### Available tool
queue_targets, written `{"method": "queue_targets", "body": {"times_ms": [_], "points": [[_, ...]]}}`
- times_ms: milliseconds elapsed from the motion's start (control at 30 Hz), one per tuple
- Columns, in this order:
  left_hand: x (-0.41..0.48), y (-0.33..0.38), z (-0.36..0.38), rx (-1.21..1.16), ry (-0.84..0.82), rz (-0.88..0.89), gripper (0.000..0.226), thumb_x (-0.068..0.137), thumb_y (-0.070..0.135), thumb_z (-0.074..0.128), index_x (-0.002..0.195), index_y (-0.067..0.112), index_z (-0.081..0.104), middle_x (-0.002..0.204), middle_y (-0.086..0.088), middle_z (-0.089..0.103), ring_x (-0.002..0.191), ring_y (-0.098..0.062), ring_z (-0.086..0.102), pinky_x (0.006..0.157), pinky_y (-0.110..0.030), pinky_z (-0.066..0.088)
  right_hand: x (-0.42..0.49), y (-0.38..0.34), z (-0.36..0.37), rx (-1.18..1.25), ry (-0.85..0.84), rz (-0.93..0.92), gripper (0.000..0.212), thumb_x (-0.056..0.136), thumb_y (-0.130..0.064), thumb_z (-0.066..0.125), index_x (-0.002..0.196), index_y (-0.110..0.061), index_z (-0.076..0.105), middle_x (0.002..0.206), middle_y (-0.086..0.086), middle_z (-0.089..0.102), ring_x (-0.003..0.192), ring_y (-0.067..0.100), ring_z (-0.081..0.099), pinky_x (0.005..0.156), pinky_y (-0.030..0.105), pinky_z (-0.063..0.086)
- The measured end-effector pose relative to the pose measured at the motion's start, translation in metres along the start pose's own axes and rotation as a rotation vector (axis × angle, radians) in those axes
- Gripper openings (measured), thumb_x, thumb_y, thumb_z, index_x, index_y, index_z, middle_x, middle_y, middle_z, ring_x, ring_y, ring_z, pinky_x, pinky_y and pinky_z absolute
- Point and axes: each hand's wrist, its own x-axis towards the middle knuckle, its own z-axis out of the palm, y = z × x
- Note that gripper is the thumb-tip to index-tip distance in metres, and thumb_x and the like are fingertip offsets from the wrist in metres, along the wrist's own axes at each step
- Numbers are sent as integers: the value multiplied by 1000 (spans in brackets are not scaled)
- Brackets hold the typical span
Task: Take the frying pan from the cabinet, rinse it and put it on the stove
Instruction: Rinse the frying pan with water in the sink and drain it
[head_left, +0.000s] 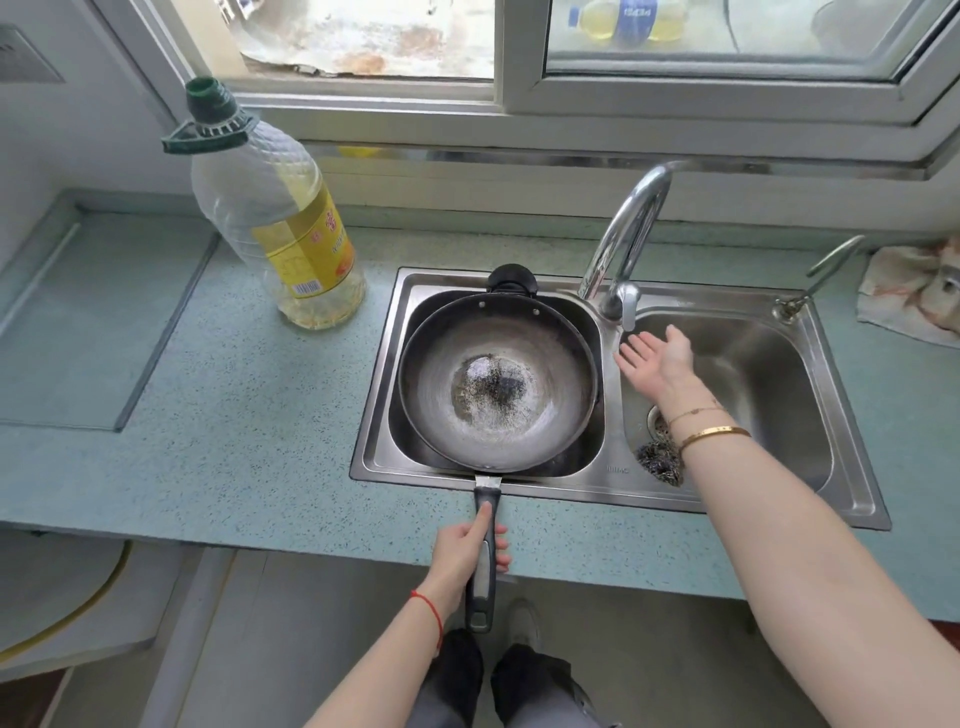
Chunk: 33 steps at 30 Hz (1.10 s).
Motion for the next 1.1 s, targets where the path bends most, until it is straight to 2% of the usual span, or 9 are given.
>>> {"method": "queue_targets", "body": {"times_ms": [167, 433, 600, 800, 1100], "points": [[-4, 7, 0, -22, -46, -45, 41, 98, 34, 57, 97, -6, 65, 66, -10, 66, 51, -16, 63, 54, -25, 56, 4, -8, 13, 52, 19, 42, 64, 107, -39, 24, 157, -1, 18, 165, 16, 20, 152, 30, 24, 124, 42, 23], [0, 7, -1, -36, -60, -67, 41, 97, 34, 58, 101, -6, 65, 76, -13, 68, 54, -16, 65, 57, -27, 57, 1, -6, 7, 55, 23, 43, 64, 106, -42, 25, 156, -2, 23, 163, 15, 27, 150, 30, 29, 122, 44, 27], [1, 5, 4, -78, -47, -64, 39, 98, 34, 58, 99, -5, 64, 70, -11, 67, 52, -16, 64, 52, -25, 56, -3, -5, 8, 80, 15, 32, 64, 106, -42, 26, 155, -2, 25, 162, 15, 29, 149, 30, 30, 121, 46, 29], [2, -2, 7, -65, 17, -9, 39, 98, 35, 58, 93, -2, 68, 69, -9, 68, 53, -16, 64, 56, -26, 58, -8, -7, 11, 118, 3, 36, 67, 105, -42, 29, 156, 0, 23, 163, 17, 24, 151, 31, 26, 122, 47, 26], [0, -1, 7, -101, -1, -23, 37, 99, 33, 57, 92, -2, 66, 62, -6, 62, 49, -15, 61, 53, -25, 56, -12, -5, 12, 187, -30, 29, 71, 103, -44, 32, 156, 2, 21, 164, 18, 20, 153, 30, 21, 122, 50, 25]]}}
